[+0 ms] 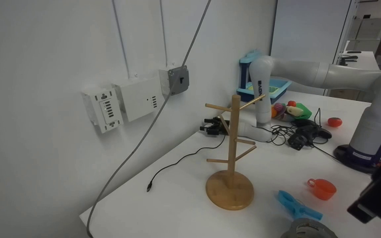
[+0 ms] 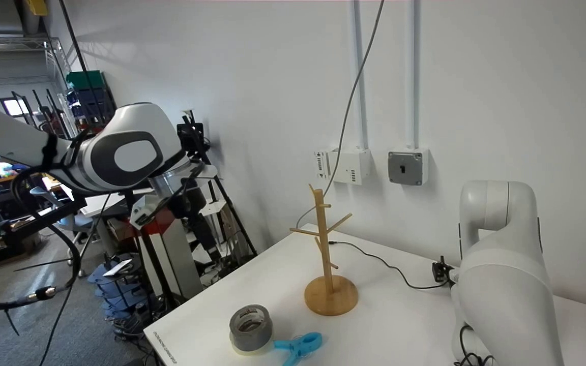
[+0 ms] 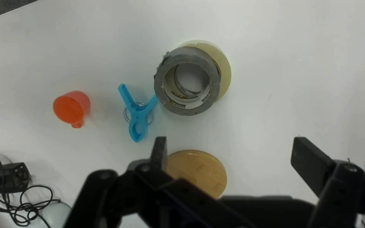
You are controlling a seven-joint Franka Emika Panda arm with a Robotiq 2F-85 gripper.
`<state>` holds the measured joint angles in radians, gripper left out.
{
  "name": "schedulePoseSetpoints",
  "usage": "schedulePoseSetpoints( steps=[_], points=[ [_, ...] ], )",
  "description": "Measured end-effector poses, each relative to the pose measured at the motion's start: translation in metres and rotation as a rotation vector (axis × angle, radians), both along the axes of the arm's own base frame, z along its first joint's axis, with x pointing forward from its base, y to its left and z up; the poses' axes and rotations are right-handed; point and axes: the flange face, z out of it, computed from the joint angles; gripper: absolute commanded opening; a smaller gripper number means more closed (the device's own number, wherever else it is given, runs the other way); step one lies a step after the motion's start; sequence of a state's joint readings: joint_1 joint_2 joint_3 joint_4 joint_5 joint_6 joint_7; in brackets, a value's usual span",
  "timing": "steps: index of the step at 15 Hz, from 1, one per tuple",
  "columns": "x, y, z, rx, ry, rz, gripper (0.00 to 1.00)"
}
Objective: Remove the grey masking tape from the wooden holder and put it on top of the white tape
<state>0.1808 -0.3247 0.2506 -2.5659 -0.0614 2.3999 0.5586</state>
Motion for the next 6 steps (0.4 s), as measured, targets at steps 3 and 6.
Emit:
schedulePoseSetpoints(
  steps=[3, 6],
  points=[
    [-0.0012, -0.0007, 0.0002, 0.0, -0.002, -0.001, 1.0],
    [-0.0012, -0.0007, 0.0002, 0.0, -0.002, -0.001, 1.0]
  ],
)
